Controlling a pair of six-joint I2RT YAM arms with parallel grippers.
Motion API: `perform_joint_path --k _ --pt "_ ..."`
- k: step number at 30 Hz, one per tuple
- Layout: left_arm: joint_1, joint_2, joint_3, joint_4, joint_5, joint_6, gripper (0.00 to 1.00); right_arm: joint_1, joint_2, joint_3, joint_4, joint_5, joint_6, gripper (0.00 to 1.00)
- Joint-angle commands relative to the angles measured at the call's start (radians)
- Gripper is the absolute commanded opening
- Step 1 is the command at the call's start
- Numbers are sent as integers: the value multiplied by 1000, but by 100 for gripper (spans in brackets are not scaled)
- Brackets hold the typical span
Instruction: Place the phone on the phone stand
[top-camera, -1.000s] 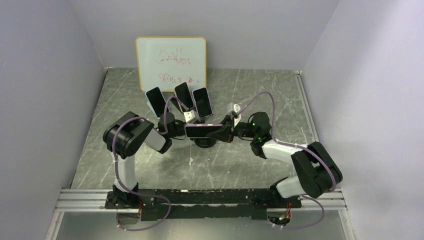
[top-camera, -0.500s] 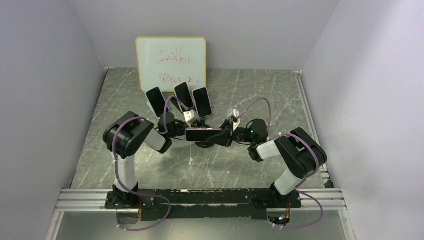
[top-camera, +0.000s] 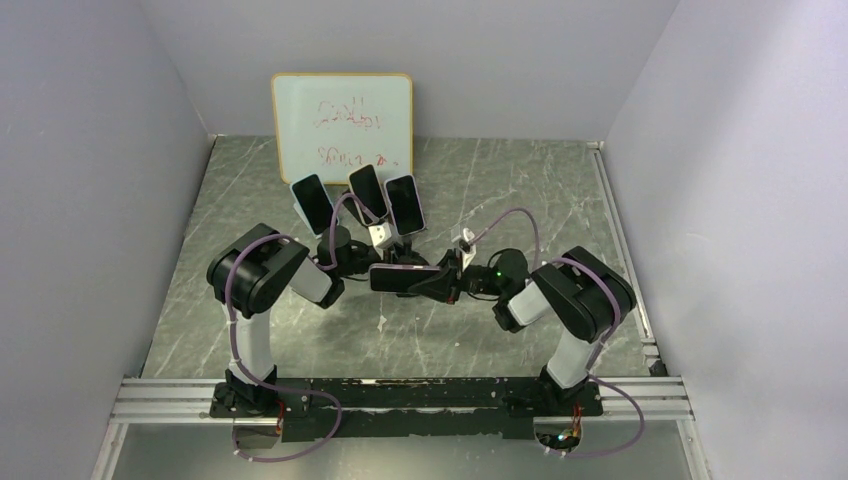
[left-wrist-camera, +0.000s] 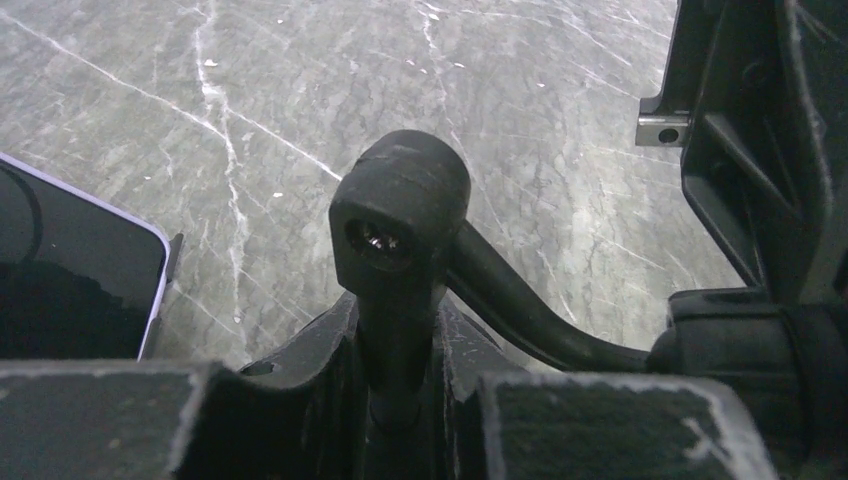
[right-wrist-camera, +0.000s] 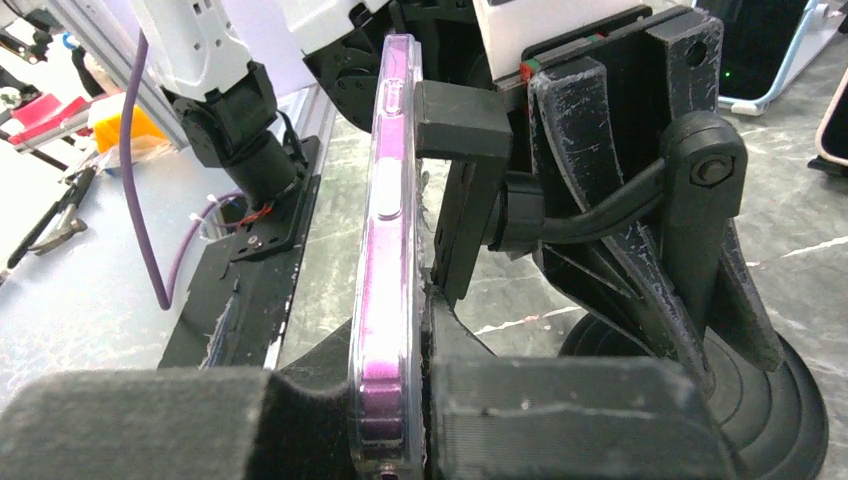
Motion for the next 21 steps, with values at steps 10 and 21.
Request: perform_joint_path --k 10,21 --pt "-14 -43 -8 -37 -28 -68 5 53 143 -114 273 217 -13 0" --pt "-18 -62 -58 24 -67 -87 5 96 161 -122 273 253 -11 0"
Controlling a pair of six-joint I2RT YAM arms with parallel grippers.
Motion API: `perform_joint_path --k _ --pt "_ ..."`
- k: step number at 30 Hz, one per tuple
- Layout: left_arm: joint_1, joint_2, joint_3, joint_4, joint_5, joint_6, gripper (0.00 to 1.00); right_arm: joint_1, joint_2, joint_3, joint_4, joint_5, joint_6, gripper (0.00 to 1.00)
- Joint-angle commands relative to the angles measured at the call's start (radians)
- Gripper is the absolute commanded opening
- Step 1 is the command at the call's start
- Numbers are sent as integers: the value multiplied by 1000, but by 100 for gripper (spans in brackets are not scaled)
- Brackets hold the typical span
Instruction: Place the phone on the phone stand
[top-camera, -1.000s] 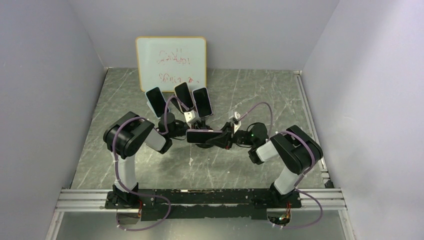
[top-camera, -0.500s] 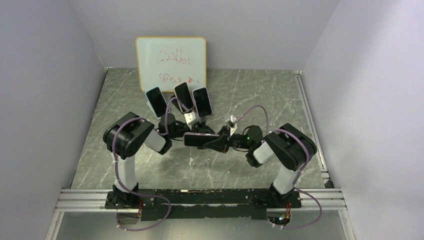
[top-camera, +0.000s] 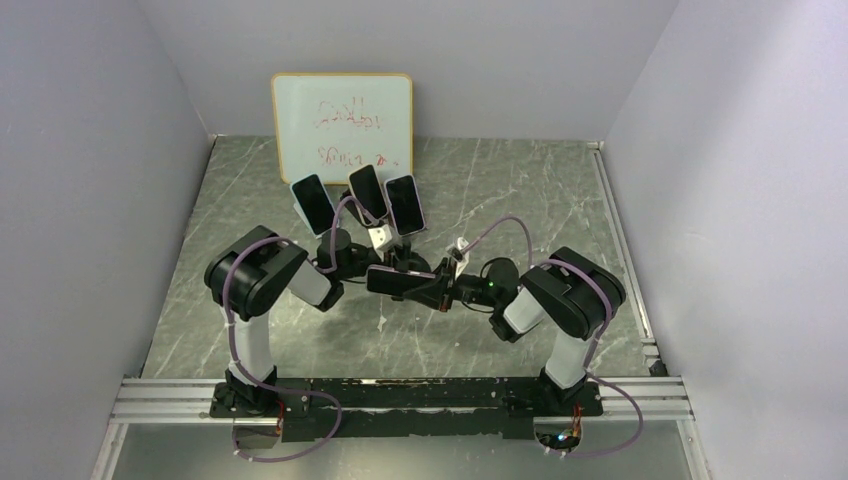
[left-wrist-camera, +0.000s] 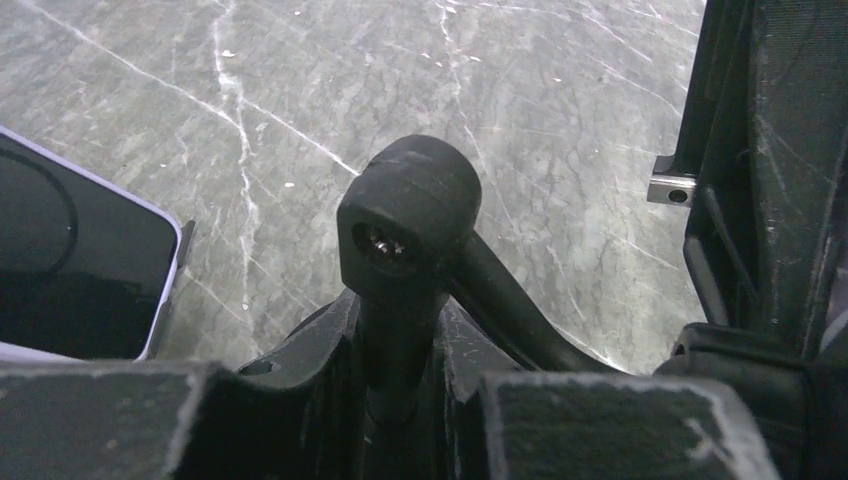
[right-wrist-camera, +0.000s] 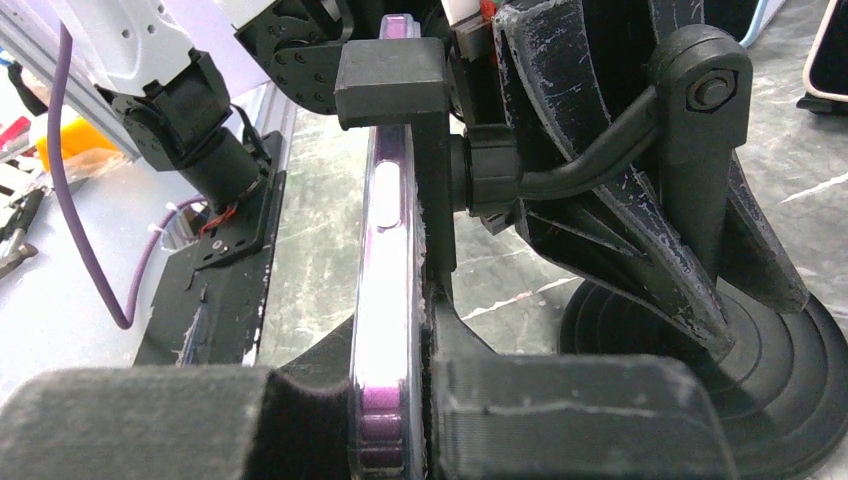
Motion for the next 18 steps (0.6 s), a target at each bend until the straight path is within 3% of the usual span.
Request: perform_joint_path --k 1,11,18 --pt "-11 -43 -49 66 -20 -115 5 5 103 -69 268 74 40 0" --pt "-65 -36 -165 228 -44 -129 5 2 -5 -43 209 67 67 0" --pt "-68 -6 -194 300 -12 -149 5 2 -149 16 -12 49 6 1"
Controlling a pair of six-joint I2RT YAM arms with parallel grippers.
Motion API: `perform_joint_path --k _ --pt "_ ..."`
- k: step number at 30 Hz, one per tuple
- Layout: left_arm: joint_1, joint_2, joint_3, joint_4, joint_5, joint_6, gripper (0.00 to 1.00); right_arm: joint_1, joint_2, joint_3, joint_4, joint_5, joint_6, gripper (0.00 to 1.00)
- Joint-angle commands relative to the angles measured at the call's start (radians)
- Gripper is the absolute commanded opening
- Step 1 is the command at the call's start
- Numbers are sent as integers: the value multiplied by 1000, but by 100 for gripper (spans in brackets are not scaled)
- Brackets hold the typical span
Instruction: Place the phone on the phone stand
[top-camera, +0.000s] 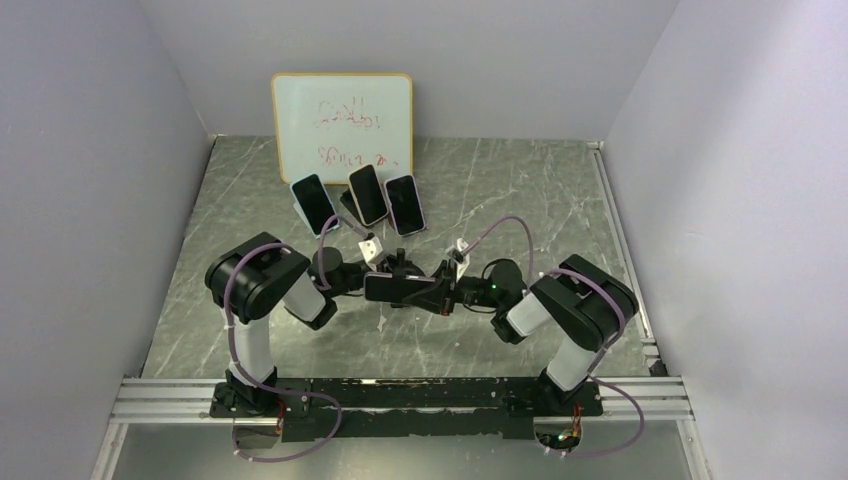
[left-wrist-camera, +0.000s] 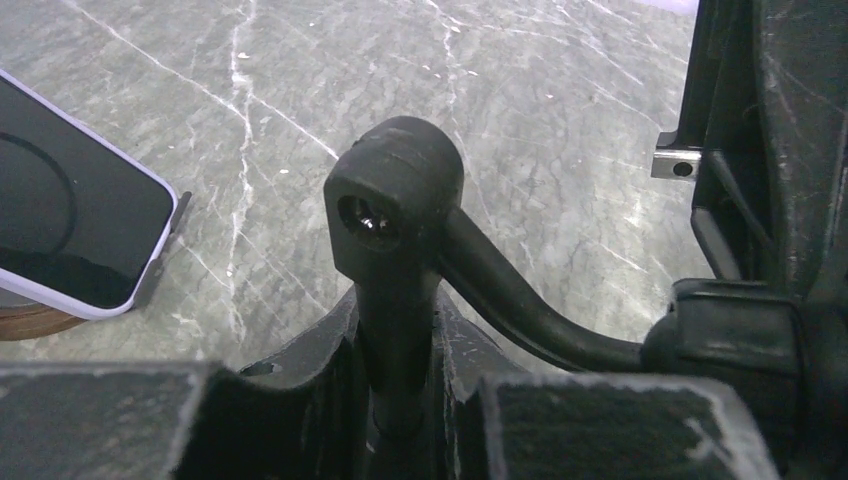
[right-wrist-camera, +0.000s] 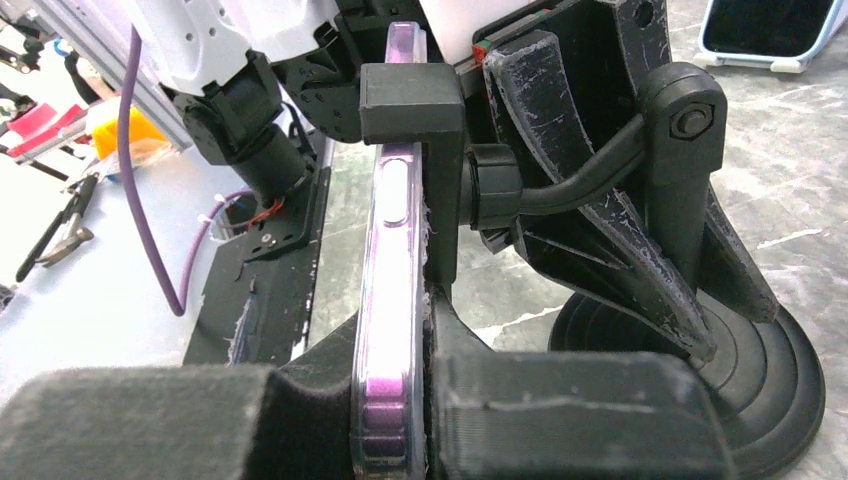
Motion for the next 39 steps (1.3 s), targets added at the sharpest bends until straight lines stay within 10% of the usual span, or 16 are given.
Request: perform_joint_path --k 1,7,15,18,26,33,39 --pt "-28 8 -39 83 109 -94 5 -21 -72 28 -34 83 -50 6" --pt "-30 14 -45 97 104 -98 5 -21 -173 83 -281 89 -128 51" --pt "-30 -40 -60 57 -10 -83 5 -24 -419 99 -536 201 -229 73" --pt "-30 -59 -49 4 -41 -68 5 -24 -559 89 -664 301 -265 99" --pt "-30 -59 4 -105 -3 -50 5 127 -845 146 -1105 647 -489 100" --pt "-20 -91 78 -376 110 61 5 504 -813 261 -1436 1175 -663 100" --pt "40 -60 82 -283 193 4 5 613 -824 370 -1700 1334 -733 99"
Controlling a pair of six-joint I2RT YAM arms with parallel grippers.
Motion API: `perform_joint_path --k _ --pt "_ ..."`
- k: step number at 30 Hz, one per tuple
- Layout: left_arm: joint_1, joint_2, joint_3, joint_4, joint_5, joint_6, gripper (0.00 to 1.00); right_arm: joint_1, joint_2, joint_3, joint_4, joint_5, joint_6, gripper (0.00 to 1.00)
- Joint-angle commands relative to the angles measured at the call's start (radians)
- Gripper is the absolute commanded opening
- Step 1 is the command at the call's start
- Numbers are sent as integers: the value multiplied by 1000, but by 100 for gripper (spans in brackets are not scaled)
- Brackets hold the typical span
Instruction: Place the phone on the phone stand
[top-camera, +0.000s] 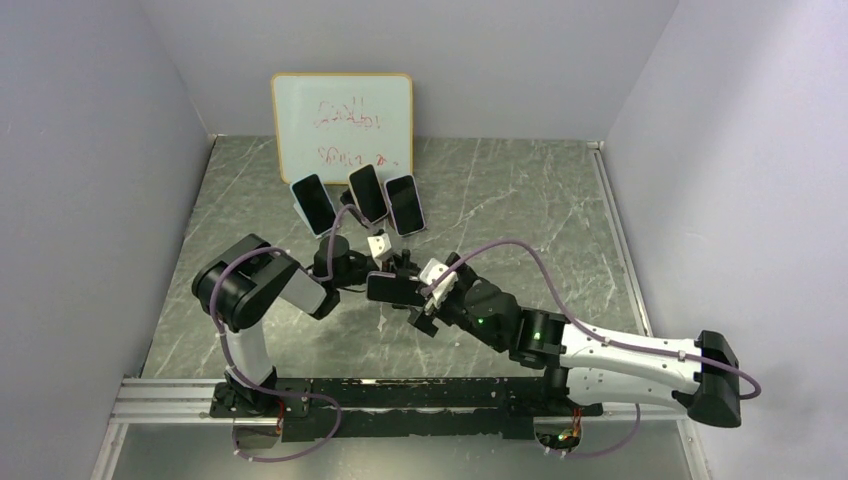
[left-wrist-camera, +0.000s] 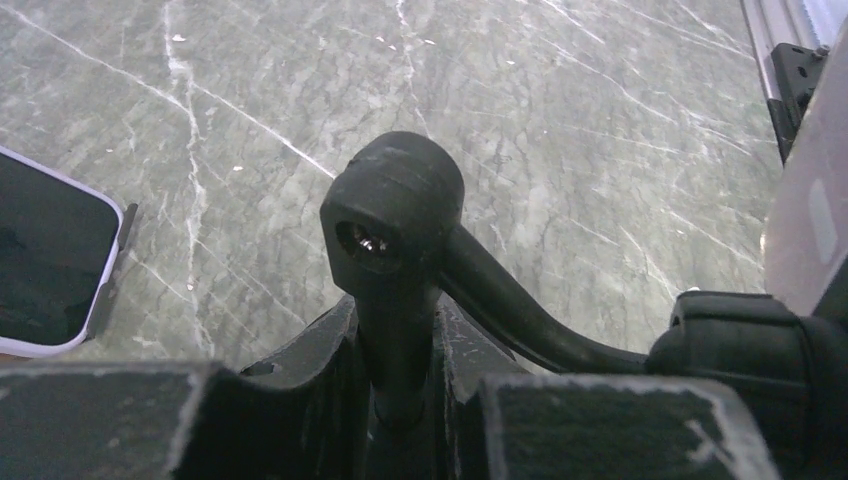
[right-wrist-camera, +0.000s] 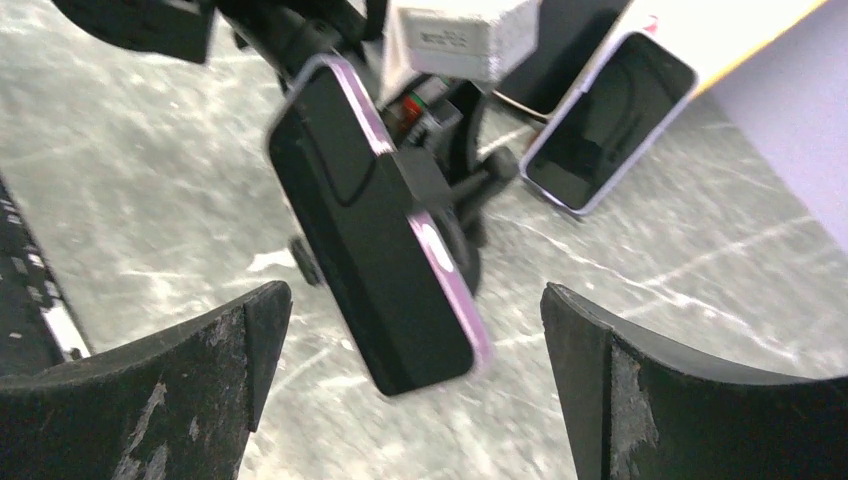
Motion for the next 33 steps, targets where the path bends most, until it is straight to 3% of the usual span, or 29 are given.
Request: perform_joint_path --k 1,11,26,33 --pt "42 26 8 -3 115 -77 5 43 -19 92 -276 193 -98 99" --pt "57 60 6 57 143 -132 5 62 183 251 -482 92 -261 100" --pt "58 95 17 63 140 -133 5 82 305 203 -232 276 -498 100" --pt "55 100 20 61 142 -137 5 84 323 181 -180 258 -519 100"
